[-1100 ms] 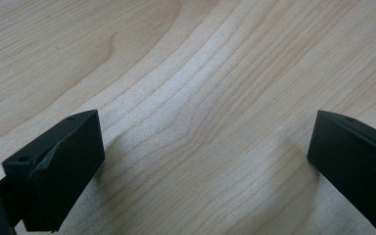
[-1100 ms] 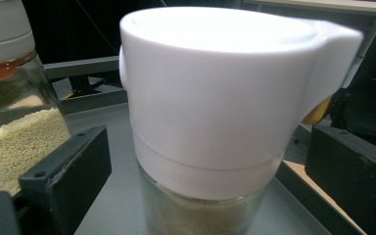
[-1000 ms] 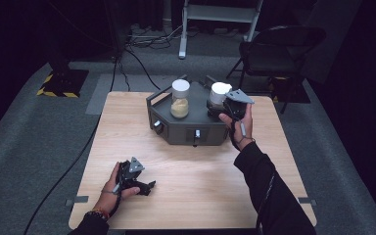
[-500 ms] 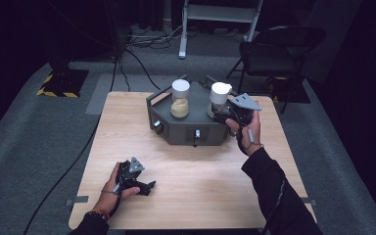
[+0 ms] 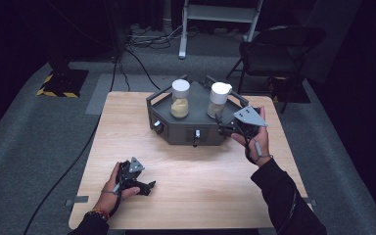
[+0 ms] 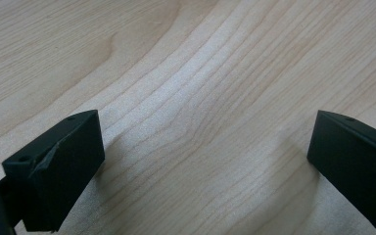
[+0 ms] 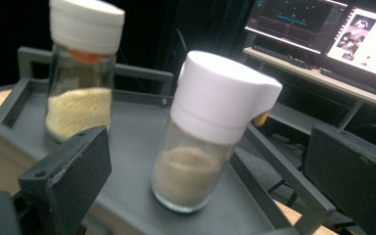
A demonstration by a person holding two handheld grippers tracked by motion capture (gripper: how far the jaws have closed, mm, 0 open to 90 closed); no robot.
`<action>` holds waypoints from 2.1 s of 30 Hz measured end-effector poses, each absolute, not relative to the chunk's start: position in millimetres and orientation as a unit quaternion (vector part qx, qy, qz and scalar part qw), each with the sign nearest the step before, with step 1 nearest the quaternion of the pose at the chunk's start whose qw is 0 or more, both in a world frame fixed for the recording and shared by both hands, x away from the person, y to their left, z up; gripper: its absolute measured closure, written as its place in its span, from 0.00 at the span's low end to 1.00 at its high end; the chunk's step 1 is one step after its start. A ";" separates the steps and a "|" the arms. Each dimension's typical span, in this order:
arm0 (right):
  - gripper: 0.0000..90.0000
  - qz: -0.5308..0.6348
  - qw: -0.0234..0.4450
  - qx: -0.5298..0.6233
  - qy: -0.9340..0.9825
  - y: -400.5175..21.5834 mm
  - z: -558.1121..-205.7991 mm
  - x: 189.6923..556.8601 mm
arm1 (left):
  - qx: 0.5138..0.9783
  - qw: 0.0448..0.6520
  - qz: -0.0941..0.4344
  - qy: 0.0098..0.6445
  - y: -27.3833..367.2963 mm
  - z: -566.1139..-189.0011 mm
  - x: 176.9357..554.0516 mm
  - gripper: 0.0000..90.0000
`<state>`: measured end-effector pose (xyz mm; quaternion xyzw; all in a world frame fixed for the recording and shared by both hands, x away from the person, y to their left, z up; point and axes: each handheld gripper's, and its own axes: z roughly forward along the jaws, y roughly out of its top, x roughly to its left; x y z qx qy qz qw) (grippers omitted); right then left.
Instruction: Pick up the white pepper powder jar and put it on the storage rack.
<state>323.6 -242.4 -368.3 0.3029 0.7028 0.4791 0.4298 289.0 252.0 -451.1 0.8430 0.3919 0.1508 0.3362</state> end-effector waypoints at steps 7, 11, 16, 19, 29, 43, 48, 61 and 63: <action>0.03 0.474 0.419 0.292 0.717 -253.9 -369.0 313.6 | 0.843 0.336 0.151 0.391 252.0 -451.2 289.1 0.00; 0.03 0.464 0.412 0.287 0.730 -259.0 -372.5 307.0 | 0.843 0.337 0.151 0.391 252.0 -451.3 289.2 0.00; 0.03 0.465 0.408 0.279 0.734 -265.2 -385.2 297.1 | 0.843 0.337 0.151 0.392 251.8 -451.3 289.2 0.00; 0.03 0.457 0.418 0.268 0.738 -264.5 -394.1 290.5 | 0.843 0.337 0.151 0.392 251.7 -451.2 289.2 0.00; 0.03 0.438 0.409 0.250 0.760 -265.6 -415.0 277.4 | 0.843 0.337 0.151 0.391 251.8 -451.2 289.3 0.00; 0.03 0.376 0.409 0.235 0.798 -268.6 -441.0 268.0 | 0.843 0.337 0.151 0.391 251.8 -451.3 289.2 0.00; 0.03 0.357 0.398 0.238 0.811 -274.0 -450.9 264.6 | 0.843 0.337 0.151 0.391 251.8 -451.3 289.2 0.00; 0.03 0.317 0.369 0.289 0.824 -296.1 -460.0 258.0 | 0.844 0.337 0.151 0.390 251.9 -451.2 289.3 0.00; 0.03 0.318 0.359 0.302 0.824 -301.4 -459.6 259.3 | 0.844 0.337 0.151 0.390 251.9 -451.2 289.4 0.00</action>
